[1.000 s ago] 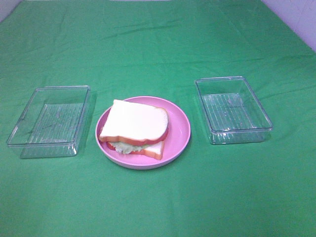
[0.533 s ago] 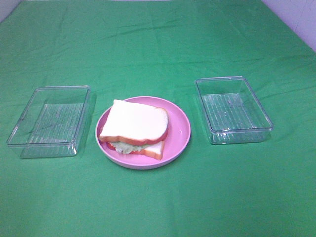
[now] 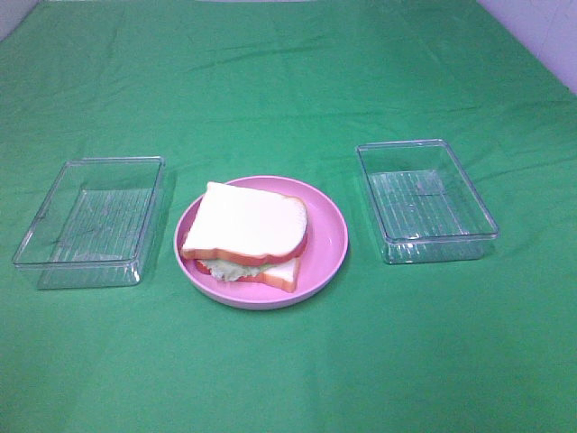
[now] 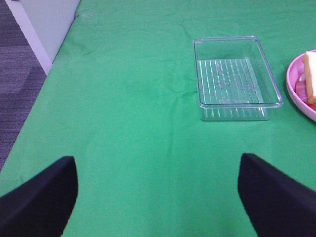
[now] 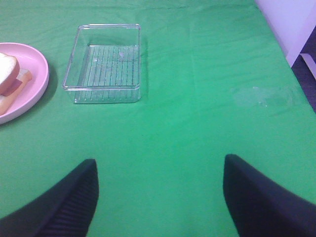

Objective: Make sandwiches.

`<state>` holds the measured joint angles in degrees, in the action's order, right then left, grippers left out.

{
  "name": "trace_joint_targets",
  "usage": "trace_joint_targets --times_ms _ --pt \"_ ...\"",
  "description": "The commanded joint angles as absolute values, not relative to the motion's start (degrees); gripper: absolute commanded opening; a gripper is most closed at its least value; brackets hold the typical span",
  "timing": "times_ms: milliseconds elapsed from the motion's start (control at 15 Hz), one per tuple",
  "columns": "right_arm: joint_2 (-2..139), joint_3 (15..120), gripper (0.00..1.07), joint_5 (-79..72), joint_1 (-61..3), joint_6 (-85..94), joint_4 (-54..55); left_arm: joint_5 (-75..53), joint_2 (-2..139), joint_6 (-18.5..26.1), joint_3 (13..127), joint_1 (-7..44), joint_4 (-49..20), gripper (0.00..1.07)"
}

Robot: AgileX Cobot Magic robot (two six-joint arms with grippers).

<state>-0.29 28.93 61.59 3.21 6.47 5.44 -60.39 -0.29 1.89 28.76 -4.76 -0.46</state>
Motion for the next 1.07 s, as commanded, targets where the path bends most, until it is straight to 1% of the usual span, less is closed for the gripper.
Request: trace_joint_targets --times_ms 67,733,1000,1067 --pt "-1.26 28.99 0.68 60.79 3.09 6.70 5.39 -59.87 -1.43 2.06 28.59 -4.81 -0.63 0.83" --pt "-1.26 28.99 0.68 60.79 3.27 6.70 5.39 -59.87 -1.43 2.06 28.59 -4.81 -0.63 0.83" --pt "-1.26 28.99 0.68 60.79 3.27 6.70 5.39 -59.87 -1.43 1.83 28.59 -4.81 -2.58 0.83" --pt "-1.26 28.99 0.68 60.79 3.27 6.70 5.39 -59.87 -1.43 1.78 28.59 -4.07 -2.64 0.83"
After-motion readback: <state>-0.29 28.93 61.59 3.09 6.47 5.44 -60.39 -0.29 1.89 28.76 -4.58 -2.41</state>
